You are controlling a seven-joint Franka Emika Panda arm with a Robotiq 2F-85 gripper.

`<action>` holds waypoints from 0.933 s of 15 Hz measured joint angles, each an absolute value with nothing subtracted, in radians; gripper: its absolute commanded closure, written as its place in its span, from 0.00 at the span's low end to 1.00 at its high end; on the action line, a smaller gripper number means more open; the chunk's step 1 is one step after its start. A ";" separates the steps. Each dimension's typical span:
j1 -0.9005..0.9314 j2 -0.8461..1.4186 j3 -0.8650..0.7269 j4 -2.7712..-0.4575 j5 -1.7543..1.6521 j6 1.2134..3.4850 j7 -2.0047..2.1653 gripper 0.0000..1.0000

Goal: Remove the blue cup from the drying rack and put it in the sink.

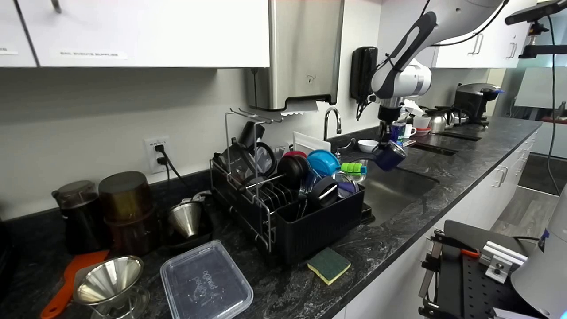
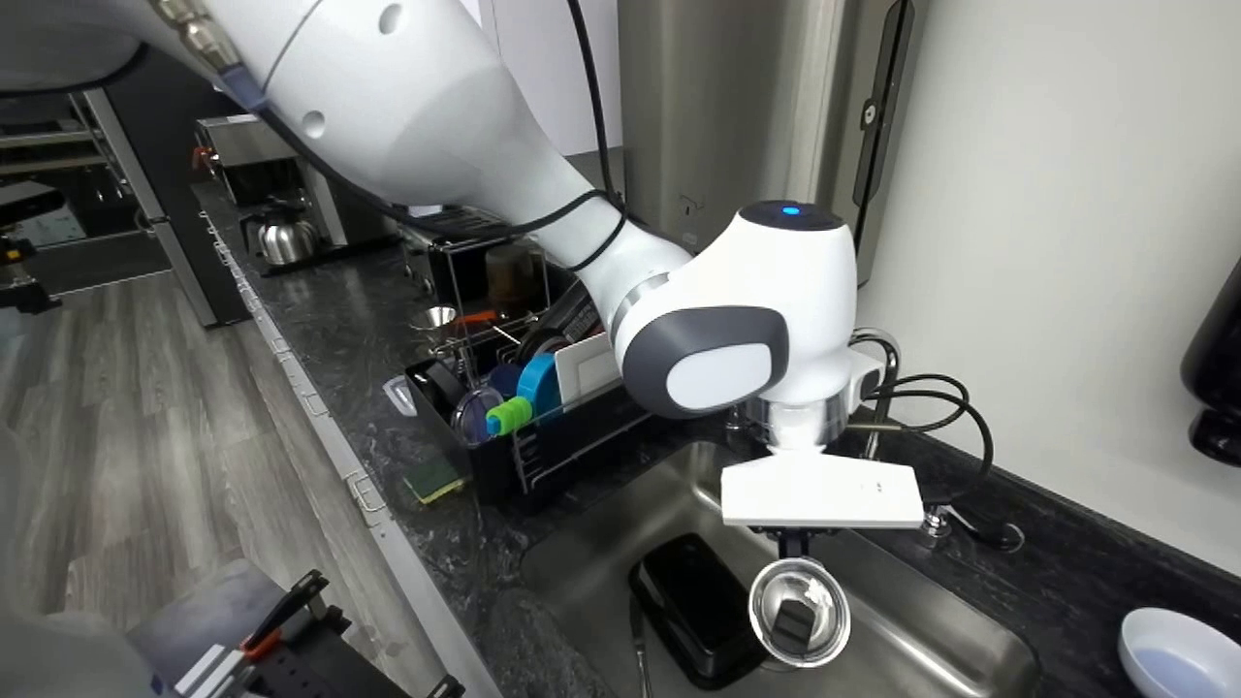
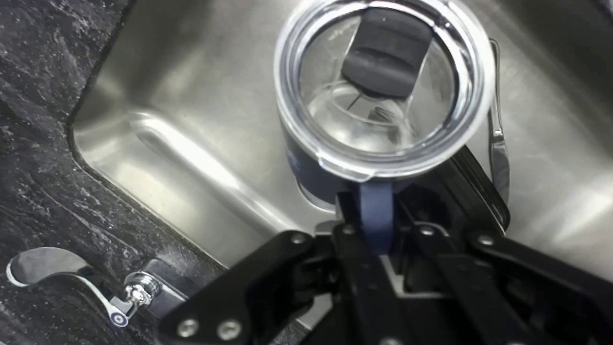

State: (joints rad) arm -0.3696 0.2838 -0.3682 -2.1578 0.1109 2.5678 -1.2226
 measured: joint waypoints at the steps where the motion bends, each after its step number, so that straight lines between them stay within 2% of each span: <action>1: -0.378 0.294 -0.367 -2.157 0.104 2.584 -1.223 0.96; 14: -0.480 0.488 -0.340 -2.064 0.040 2.688 -1.209 0.96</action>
